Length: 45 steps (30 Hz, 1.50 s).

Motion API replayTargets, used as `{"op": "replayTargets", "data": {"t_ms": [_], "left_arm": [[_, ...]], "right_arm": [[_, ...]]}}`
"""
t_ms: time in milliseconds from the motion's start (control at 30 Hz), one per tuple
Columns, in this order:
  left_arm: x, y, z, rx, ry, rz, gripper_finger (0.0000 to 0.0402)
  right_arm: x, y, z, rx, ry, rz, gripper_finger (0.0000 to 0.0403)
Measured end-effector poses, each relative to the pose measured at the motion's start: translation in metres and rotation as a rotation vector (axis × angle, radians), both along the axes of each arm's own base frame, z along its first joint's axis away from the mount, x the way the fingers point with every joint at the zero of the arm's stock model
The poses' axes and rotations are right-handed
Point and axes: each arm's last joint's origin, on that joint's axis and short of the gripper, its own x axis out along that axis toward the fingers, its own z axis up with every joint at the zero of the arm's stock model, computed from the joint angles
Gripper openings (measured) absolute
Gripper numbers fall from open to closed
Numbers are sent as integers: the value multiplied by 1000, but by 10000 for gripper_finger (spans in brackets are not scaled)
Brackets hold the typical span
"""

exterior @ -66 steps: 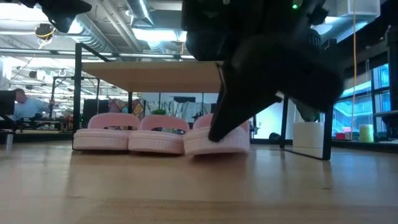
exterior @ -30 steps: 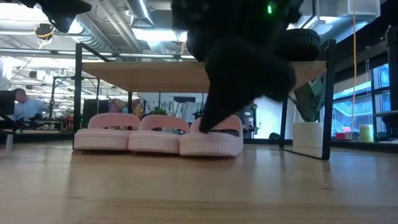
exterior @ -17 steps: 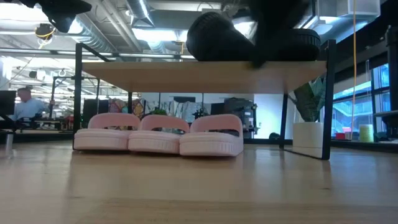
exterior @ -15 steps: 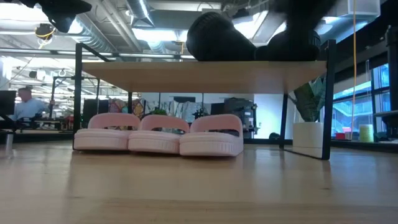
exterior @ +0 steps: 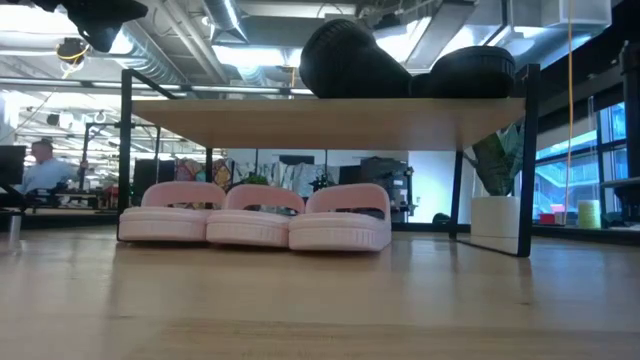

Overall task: Pick and place slides into the shelf
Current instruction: Put the pink slides under the shelf

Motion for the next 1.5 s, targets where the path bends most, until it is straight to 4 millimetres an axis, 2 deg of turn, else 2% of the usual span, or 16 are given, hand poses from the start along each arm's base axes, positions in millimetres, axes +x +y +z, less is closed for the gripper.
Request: {"op": "replayTargets", "data": {"t_ms": [200,467,700,933,1067,1233,1400,1500], "left_arm": [[0,0,0,0,0,1,205],[0,0,0,1,-1,4,205],[0,2,0,11,-7,53,205],[0,2,0,12,-7,54,205],[0,2,0,12,-7,54,205],[0,2,0,11,-8,54,205],[0,2,0,12,-7,54,205],[0,2,0,12,-7,54,205]], "right_arm": [[-19,0,-24,-5,195,-91,165],[-23,-4,-32,-32,216,1,165],[-33,-17,-57,-118,304,-8,165],[-39,-26,-71,-168,355,-20,163],[-40,-29,-74,-180,368,-16,128],[-36,-26,-69,-153,341,41,23],[-19,-25,-55,-161,215,68,15],[-2,-25,-42,-135,125,162,12]]}}
